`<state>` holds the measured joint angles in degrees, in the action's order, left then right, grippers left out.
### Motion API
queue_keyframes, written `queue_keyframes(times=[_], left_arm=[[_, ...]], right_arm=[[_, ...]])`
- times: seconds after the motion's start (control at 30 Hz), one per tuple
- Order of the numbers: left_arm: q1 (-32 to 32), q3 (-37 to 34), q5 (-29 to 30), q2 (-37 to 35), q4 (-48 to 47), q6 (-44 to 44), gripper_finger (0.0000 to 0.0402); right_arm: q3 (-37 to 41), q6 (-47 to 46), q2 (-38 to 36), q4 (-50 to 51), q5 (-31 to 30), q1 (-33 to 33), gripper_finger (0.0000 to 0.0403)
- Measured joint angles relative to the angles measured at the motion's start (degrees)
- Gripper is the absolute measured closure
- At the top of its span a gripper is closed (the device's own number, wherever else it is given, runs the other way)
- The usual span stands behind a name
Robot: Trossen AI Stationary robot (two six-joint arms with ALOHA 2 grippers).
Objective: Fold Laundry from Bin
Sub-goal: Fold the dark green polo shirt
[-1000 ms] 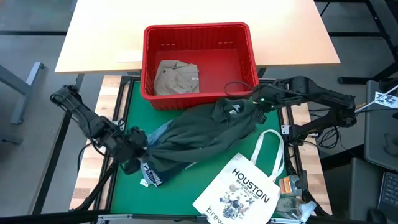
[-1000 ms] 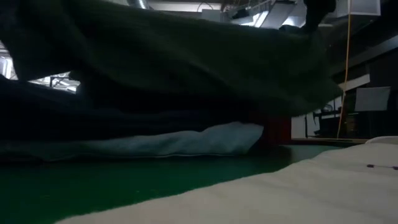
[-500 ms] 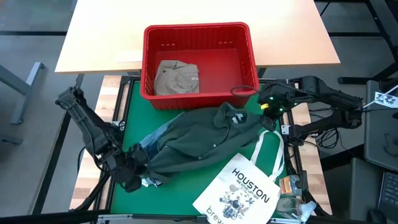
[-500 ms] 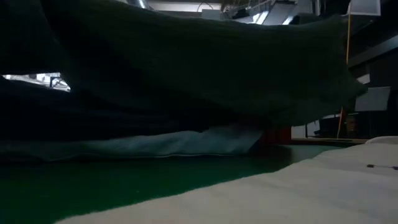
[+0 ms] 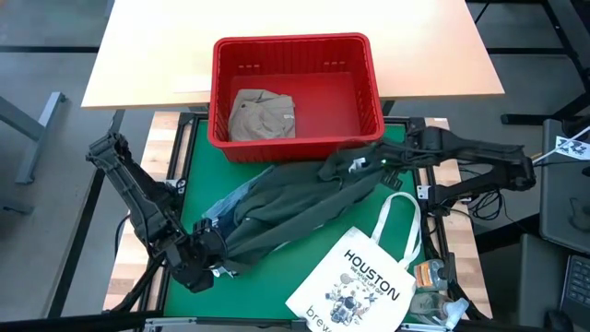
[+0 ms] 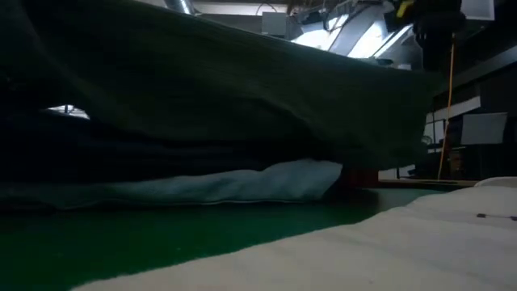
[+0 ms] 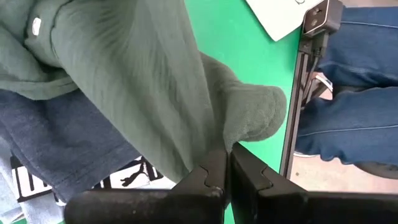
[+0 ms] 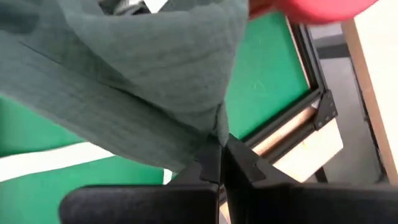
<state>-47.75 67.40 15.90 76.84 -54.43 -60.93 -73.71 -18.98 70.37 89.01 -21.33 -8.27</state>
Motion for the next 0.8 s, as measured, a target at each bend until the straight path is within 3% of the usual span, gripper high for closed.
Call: queue_keyframes(times=[0.3, 0.6, 0.8], left_arm=[[0.0, 0.0, 0.1, 0.0, -0.6, 0.1, 0.0401], [0.1, 0.0, 2.4, 0.0, -0.6, 3.5, 0.0401], [0.7, 0.0, 2.6, 0.0, -0.6, 4.0, 0.0401]], right_arm=[[6.4, 1.7, 0.0, -1.4, -1.1, 0.0, 0.0389], [7.1, 3.5, 0.0, -1.8, -4.7, 0.0, 0.0281], [7.1, 7.2, 0.0, 0.8, -6.1, 0.0, 0.025]])
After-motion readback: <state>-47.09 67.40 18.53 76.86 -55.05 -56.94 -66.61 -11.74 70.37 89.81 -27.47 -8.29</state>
